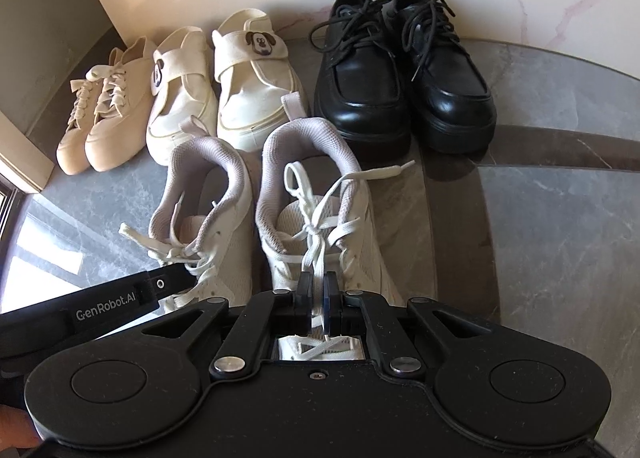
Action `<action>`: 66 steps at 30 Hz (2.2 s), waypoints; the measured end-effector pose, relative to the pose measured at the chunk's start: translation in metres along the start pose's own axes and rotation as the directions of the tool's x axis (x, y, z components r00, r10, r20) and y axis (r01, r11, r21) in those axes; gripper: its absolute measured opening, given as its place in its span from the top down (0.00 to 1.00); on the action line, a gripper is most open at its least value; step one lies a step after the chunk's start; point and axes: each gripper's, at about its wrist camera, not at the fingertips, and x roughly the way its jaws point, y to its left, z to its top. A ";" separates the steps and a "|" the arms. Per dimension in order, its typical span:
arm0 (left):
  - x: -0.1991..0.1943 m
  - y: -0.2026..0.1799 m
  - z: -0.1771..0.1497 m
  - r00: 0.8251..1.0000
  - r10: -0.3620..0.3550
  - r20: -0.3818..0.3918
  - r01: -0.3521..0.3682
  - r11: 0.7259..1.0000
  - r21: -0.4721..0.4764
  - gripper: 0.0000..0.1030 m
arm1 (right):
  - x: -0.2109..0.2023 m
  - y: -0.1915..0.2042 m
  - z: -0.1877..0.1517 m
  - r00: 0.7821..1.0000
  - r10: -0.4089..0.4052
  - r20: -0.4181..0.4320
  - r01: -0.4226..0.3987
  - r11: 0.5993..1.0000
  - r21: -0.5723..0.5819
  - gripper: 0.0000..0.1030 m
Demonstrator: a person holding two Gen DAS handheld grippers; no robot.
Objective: Organize scattered shoes
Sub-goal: 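Set the white sneakers down in front of the black shoes and open both grippers, then grasp the red Nike sneakers at the heels, one with each gripper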
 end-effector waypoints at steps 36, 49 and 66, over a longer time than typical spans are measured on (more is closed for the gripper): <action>-0.122 0.034 -0.137 0.910 0.357 -0.210 -0.293 0.914 0.282 0.56 | -0.073 0.049 -0.155 0.951 0.063 -0.301 -0.097 0.990 -0.101 0.59; -0.094 0.050 -0.162 0.896 0.352 -0.271 -0.301 0.930 0.213 0.59 | -0.033 0.046 -0.179 0.926 0.002 -0.379 -0.053 0.991 -0.126 0.63; -0.113 0.090 -0.145 0.920 0.299 -0.255 -0.304 0.952 0.019 0.87 | -0.033 0.045 -0.170 0.916 0.094 -0.391 -0.086 0.996 0.038 0.83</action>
